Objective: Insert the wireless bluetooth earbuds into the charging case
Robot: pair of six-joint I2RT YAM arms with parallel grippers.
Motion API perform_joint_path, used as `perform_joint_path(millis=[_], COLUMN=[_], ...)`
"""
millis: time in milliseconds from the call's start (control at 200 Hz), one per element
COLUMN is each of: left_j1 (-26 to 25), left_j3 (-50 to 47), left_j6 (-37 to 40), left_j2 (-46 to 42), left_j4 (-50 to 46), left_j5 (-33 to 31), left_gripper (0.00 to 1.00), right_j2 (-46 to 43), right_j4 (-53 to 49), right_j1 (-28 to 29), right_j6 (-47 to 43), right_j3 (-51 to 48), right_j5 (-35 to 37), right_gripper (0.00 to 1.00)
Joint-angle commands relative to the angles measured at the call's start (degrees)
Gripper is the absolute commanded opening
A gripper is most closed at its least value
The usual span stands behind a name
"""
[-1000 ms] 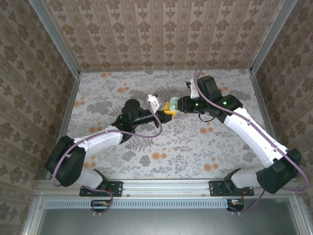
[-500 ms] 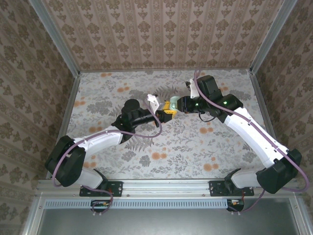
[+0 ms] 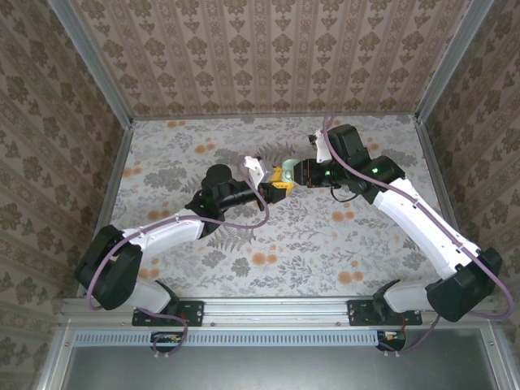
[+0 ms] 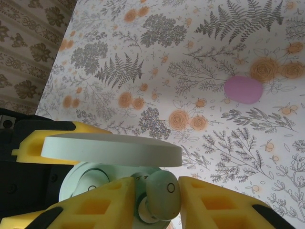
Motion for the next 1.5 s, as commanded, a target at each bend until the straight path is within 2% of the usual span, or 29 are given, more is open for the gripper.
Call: perform_joint_path(millis=[0, 520, 990, 1140, 1300, 1495], left_j1=[-0.2, -0.2, -0.1, -0.2, -0.2, -0.2], left_j3=[1.2, 1.3, 1.5, 1.6, 1.2, 0.6], left_j6=[-1.0, -0.9, -1.2, -1.2, -1.2, -0.7], left_j2=[0.7, 0.6, 0.7, 0.7, 0.3, -0.3], left_j4=[4.0, 4.0, 4.2, 4.3, 5.3, 7.8], left_j5=[0.0, -0.1, -0.1, 0.0, 0.4, 1.2], left_gripper=[0.29, 0.29, 0.29, 0.29, 0.29, 0.29], right_j2=[-1.6, -2.6, -4.0, -4.3, -5.5, -6.8], right_j4=[-0.5, -0.1, 1.8, 1.9, 1.3, 3.1], right_j1=[0.6, 0.4, -0.8, -1.2, -2.2, -4.8], right_j6=[0.0, 0.6, 1.7, 2.3, 3.6, 6.4], right_j3=[0.3, 0.0, -1.8, -1.8, -2.4, -4.1], right_j5=[-3.3, -4.0, -7.5, -6.6, -2.4, -4.0], right_gripper=[0.34, 0.34, 0.35, 0.34, 0.34, 0.32])
